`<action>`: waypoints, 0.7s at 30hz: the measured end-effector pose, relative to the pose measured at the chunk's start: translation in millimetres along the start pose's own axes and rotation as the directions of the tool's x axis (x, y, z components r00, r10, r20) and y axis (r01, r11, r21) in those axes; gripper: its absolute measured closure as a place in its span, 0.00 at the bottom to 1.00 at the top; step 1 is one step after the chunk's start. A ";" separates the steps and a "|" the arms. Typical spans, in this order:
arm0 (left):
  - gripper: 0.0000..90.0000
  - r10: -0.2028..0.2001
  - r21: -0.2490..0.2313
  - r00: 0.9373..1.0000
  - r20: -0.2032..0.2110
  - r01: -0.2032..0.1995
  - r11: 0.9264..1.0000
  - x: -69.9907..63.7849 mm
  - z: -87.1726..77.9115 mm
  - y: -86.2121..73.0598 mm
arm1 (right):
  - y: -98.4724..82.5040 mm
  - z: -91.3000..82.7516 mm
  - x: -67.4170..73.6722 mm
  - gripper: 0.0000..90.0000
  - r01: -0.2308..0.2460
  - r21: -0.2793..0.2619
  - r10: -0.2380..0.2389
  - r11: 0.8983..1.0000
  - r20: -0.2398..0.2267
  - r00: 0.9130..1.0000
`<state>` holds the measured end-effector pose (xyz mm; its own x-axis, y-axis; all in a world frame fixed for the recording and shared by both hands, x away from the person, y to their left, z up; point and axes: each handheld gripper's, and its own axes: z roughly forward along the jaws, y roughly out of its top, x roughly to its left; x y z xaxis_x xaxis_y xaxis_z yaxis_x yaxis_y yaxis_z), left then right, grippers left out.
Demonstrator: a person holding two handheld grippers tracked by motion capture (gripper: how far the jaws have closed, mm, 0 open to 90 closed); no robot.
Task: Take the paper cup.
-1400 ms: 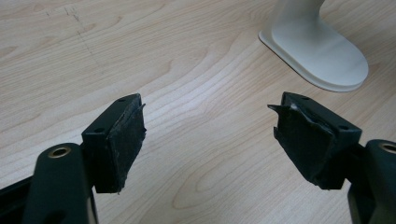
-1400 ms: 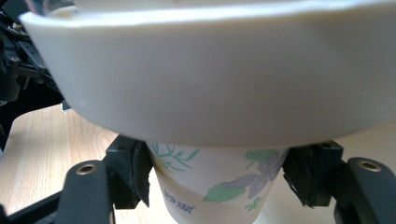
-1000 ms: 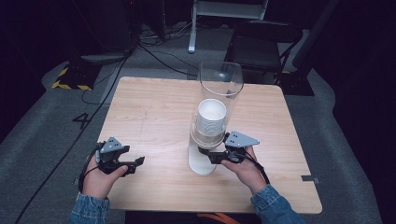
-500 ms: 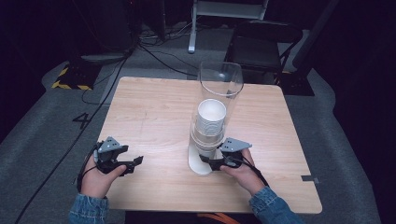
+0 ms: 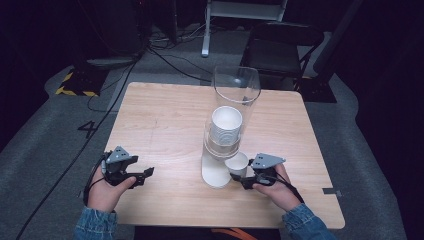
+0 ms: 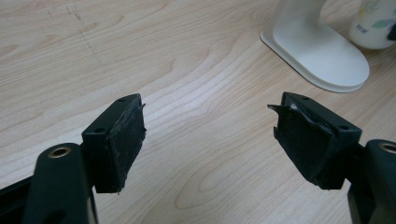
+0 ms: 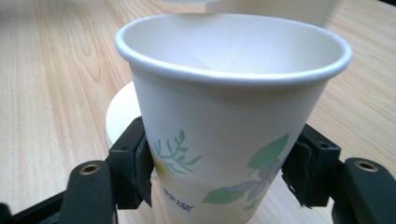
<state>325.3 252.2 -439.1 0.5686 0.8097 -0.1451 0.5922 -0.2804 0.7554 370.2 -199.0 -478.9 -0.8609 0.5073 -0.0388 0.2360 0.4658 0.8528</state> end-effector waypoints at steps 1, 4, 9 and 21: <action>0.26 -0.002 0.003 1.000 0.002 0.002 1.000 -0.1 0.6 -0.3 | -0.6 -3.5 -1.1 0.38 -0.001 -0.004 0.001 1.000 0.006 1.000; 0.27 -0.004 0.005 1.000 -0.002 0.004 1.000 0.1 1.6 -0.8 | -1.6 -12.4 -4.9 0.38 -0.011 -0.016 0.011 1.000 0.023 1.000; 0.27 -0.005 0.008 1.000 0.001 0.005 1.000 -0.5 3.8 -0.9 | 0.8 -30.0 -19.6 0.38 -0.066 -0.075 0.072 0.995 0.082 0.994; 0.27 -0.015 0.030 1.000 -0.010 0.015 0.999 3.4 9.0 -6.9 | 2.1 -52.4 -66.6 0.37 -0.176 -0.140 0.209 0.974 0.272 0.939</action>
<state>328.3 252.2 -450.6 0.5540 0.8189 -0.1501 0.6176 -0.2834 0.7337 404.4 -269.8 -447.2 -0.6369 0.7709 0.0003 0.3185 0.2628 0.9108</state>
